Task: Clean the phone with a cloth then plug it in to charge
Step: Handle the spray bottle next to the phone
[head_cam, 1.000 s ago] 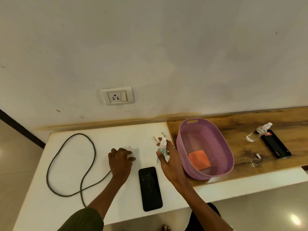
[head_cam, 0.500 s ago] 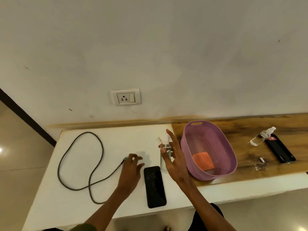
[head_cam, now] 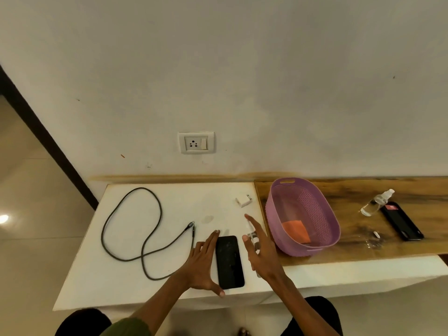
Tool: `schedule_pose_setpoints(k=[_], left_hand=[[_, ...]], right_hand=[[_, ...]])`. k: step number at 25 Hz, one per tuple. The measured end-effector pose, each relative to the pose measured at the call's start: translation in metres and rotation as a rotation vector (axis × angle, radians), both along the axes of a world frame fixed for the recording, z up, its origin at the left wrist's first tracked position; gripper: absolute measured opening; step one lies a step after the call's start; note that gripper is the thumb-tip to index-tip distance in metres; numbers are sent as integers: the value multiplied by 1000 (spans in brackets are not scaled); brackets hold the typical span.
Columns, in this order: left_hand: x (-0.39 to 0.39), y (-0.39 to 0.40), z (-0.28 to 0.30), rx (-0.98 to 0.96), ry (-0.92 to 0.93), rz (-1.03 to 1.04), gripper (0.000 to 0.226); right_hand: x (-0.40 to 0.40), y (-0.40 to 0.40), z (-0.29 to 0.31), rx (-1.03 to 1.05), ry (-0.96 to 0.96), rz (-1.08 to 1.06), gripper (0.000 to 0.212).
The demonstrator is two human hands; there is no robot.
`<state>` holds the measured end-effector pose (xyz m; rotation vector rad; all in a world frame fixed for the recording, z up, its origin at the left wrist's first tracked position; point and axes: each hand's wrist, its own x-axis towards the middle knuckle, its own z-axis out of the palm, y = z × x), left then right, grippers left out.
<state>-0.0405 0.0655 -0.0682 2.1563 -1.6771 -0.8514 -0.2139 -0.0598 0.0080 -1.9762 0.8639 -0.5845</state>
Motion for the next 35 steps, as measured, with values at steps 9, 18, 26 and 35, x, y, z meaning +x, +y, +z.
schedule_pose_setpoints(k=[9, 18, 26, 35], left_hand=[[-10, 7, 2, -6, 77, 111, 154], [-9, 6, 6, 33, 67, 121, 155], [-8, 4, 5, 58, 44, 122, 159], [-10, 4, 5, 60, 45, 109, 158]], right_hand=[[-27, 10, -30, -57, 112, 23, 67], [-32, 5, -49, -155, 209, -170, 55], [-40, 8, -41, -170, 129, -282, 58], [-63, 14, -45, -57, 196, -358, 58]])
